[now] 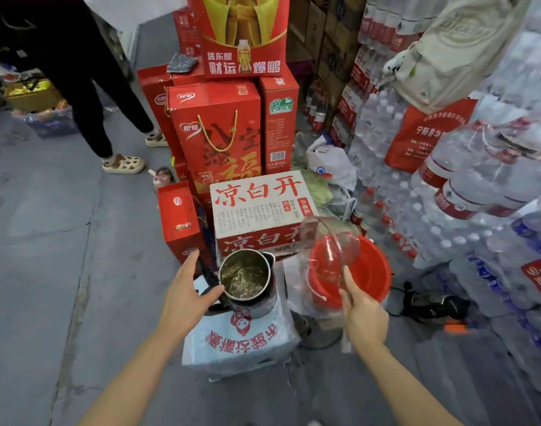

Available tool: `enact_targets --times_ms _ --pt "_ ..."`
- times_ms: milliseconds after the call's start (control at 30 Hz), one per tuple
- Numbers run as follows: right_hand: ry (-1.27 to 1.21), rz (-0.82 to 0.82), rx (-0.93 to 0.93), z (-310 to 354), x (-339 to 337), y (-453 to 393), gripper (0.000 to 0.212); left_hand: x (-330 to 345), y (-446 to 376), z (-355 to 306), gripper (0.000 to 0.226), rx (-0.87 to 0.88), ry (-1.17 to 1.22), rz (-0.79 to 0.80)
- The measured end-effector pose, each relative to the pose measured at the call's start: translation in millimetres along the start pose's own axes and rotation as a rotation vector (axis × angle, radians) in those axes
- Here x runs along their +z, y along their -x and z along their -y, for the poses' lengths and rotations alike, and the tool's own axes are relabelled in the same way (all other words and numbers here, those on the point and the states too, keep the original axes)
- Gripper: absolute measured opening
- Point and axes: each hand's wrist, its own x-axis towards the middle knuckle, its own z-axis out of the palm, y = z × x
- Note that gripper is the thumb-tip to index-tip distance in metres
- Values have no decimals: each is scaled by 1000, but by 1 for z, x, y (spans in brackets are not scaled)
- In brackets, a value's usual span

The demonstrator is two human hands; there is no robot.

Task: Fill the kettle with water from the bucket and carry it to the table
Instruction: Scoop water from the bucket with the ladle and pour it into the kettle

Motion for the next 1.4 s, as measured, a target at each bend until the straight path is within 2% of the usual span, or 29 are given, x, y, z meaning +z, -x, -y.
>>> enact_targets --times_ms 33,100,200,367,467,633,767,900,1100,1233,1400 --pt "28 90 123 -20 -2 -6 50 0 0 2 95 -5 11 -3" --pt "149 248 225 -56 0 -18 53 3 0 4 93 -16 56 1" --pt "262 359 193 -84 16 -38 56 9 2 3 88 -32 86 -22" --pt "354 507 162 -83 41 -69 67 14 5 -6 83 -31 85 -63" --pt "327 528 171 -82 57 -84 59 14 6 -6 81 -63 73 -63" --pt "20 582 398 -84 79 -102 37 17 8 -1 82 -87 105 -74" --pt "-414 589 627 -100 94 -104 39 19 8 -2 84 -88 92 -92" --pt "-810 525 815 -116 80 -88 42 23 8 -5 83 -96 89 -101" --pt "-1117 411 862 -123 53 -49 56 21 9 -9 83 -81 25 -124" --pt "-1221 367 817 -124 32 -29 58 19 11 -18 90 -49 30 -131" --pt "-1303 360 726 -108 1 -20 63 17 11 -22 85 -92 -62 -126"
